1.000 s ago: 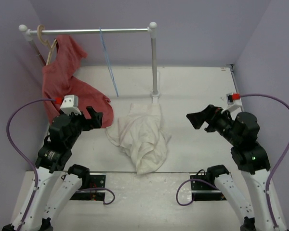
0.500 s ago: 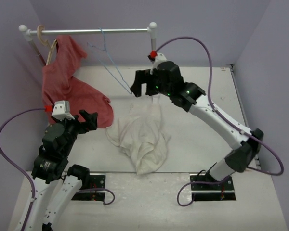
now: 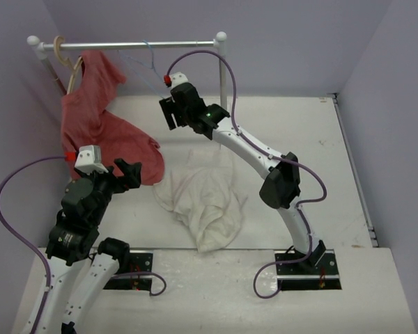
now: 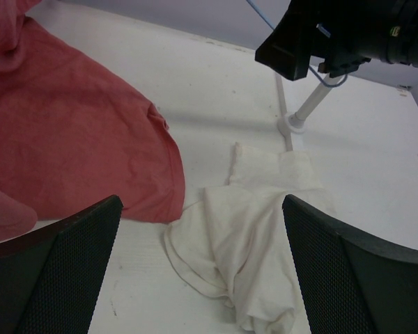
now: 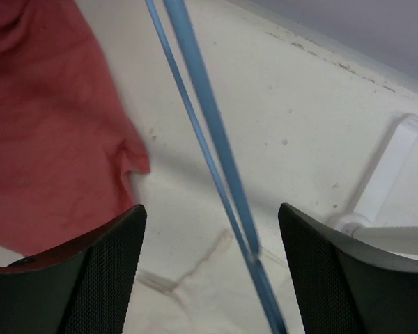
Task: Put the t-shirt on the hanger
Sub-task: Pick up the hanger from the clothesline.
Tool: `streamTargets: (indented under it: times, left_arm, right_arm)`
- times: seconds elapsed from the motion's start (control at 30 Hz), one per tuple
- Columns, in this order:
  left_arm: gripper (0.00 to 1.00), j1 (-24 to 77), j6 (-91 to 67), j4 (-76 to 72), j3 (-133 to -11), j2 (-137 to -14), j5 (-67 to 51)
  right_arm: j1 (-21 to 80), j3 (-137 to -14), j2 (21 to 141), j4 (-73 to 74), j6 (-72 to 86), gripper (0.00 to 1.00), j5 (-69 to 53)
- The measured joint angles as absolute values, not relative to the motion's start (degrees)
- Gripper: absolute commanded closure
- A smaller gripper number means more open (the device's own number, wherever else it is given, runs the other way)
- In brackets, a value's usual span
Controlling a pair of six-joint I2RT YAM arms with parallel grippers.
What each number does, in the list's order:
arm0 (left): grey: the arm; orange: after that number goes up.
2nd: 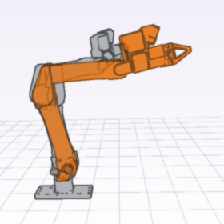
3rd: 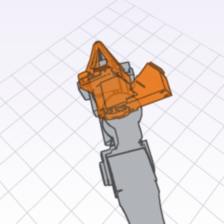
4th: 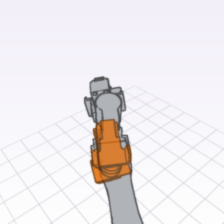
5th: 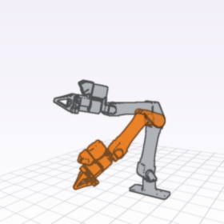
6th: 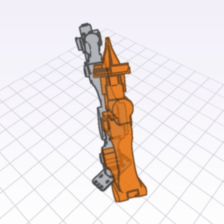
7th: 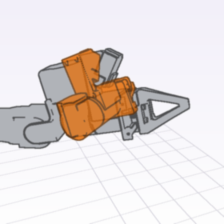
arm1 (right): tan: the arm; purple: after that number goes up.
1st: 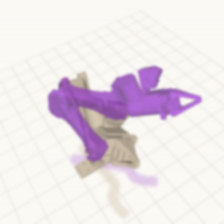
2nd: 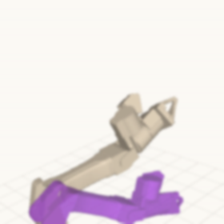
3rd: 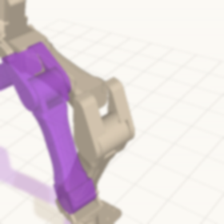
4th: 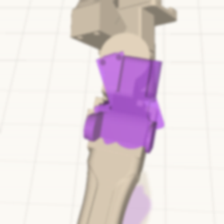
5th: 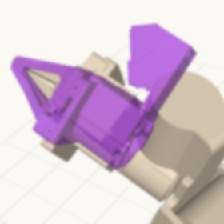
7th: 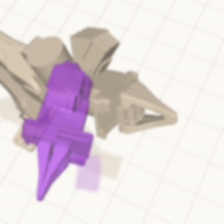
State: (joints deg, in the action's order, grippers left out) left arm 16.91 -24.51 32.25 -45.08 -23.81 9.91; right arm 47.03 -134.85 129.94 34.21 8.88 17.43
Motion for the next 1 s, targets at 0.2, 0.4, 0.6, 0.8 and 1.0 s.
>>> streamTargets:
  times: [0.2,0.4,0.6,0.8,1.0]
  left_arm:
    - [0.00,16.91,-24.51,32.25,-45.08,-23.81,9.87]
    - [0.00,16.91,-24.51,32.25,-45.08,-23.80,9.87]
    - [0.00,16.91,-24.49,32.25,-45.08,-23.81,9.80]
    - [0.00,16.91,-24.49,32.25,-45.08,-23.80,9.78]
    - [0.00,16.91,-24.49,32.25,-45.08,-23.56,9.71]
  right_arm:
    - [46.42,-132.07,129.66,31.98,7.03,0.69,17.13]
    - [46.39,-131.68,128.86,30.45,7.52,0.75,15.34]
    - [46.39,-130.73,127.66,29.43,8.70,0.98,12.66]
    - [46.39,-130.65,126.83,29.40,9.93,1.00,11.66]
    - [46.39,-127.90,122.93,29.62,12.32,1.00,10.25]
